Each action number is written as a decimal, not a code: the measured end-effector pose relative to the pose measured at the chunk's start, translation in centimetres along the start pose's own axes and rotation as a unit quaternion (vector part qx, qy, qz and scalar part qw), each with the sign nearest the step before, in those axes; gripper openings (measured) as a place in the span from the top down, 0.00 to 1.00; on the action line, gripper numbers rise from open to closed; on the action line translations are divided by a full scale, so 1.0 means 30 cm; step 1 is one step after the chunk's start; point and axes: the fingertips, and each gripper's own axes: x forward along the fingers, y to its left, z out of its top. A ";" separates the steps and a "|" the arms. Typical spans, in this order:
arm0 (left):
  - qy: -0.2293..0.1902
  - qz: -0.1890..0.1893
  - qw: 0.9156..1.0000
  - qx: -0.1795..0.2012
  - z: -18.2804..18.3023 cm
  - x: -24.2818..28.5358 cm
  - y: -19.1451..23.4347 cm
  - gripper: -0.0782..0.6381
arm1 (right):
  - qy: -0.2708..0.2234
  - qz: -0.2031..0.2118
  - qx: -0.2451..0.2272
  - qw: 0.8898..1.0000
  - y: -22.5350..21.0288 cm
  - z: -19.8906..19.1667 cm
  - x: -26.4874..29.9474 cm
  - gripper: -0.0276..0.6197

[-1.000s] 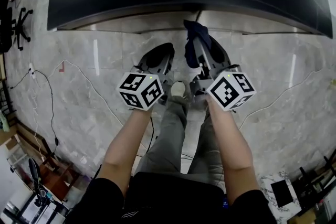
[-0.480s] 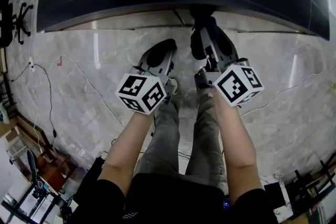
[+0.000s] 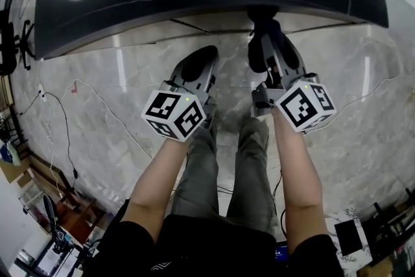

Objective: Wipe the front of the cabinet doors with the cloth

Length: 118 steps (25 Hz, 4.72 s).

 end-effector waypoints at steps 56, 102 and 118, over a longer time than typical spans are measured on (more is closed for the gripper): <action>-0.013 0.103 0.994 -0.044 -0.132 -0.242 0.382 0.88 | 0.122 0.023 0.022 0.992 0.106 -0.465 0.173 0.83; 0.055 -0.017 0.998 0.020 -0.212 0.320 -0.213 0.88 | 0.021 -0.101 0.020 0.994 -0.515 0.071 -0.169 0.83; 0.043 0.009 0.999 0.007 -0.208 0.239 -0.086 0.88 | 0.074 -0.048 0.030 0.996 -0.338 -0.139 -0.112 0.83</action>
